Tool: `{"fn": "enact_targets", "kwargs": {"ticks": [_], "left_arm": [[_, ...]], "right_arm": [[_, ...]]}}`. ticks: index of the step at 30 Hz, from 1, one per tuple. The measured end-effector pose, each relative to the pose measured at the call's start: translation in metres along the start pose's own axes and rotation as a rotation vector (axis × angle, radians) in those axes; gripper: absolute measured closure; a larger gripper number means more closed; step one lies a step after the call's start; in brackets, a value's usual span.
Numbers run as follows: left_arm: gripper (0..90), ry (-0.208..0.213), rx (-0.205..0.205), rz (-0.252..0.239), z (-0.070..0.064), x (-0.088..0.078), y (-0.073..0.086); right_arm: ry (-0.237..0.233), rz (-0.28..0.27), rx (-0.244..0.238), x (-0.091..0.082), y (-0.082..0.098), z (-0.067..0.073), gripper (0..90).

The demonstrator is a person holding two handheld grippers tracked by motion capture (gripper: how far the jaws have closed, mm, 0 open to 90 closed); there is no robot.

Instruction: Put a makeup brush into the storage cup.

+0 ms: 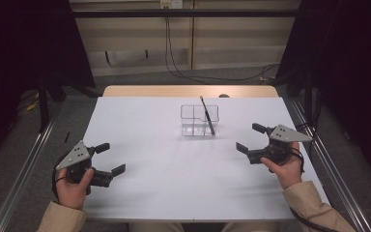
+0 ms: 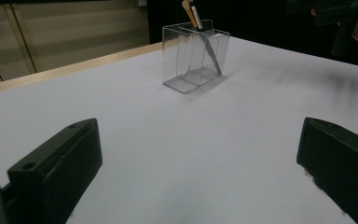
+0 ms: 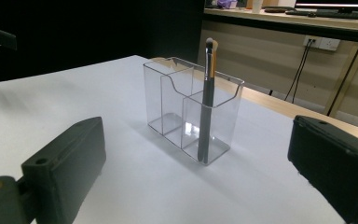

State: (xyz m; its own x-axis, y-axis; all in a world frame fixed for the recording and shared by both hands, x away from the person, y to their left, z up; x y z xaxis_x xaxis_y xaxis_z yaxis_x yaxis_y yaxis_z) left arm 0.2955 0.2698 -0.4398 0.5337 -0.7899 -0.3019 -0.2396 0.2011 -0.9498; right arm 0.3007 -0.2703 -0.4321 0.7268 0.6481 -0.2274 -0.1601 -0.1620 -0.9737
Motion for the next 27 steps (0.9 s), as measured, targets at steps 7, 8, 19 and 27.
{"fn": "enact_targets", "kwargs": {"ticks": [7,8,19,27], "left_arm": [[0.0,0.002,0.002,-0.001,0.000,0.000,-0.001],[0.0,0.000,0.002,-0.001,0.000,0.000,-0.001],[0.0,0.003,0.002,-0.001,-0.001,0.000,-0.001],[0.1,0.004,0.001,-0.001,-0.001,0.001,-0.001]], "right_arm": [[0.009,0.009,-0.001,-0.012,0.003,-0.001,3.9],[0.011,0.010,-0.001,-0.013,0.004,-0.001,3.9],[0.020,0.014,-0.001,-0.029,0.008,0.000,3.7],[0.030,0.020,-0.005,-0.039,0.011,-0.001,3.8]]}}
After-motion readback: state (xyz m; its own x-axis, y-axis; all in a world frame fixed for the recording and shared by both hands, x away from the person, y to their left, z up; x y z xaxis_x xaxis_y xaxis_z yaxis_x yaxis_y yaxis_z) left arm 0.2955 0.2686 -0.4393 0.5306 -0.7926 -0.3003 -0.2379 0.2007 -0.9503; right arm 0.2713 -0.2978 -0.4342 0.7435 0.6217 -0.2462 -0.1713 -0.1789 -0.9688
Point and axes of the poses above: each handheld gripper's, and its own axes: x roughly forward along the jaws, y roughly out of its underside, z roughly to its left, the point moved 1 cm from there along x, roughly forward along the jaws, and after that the axes turned 1 degree about -x, right-handed, at the moved point
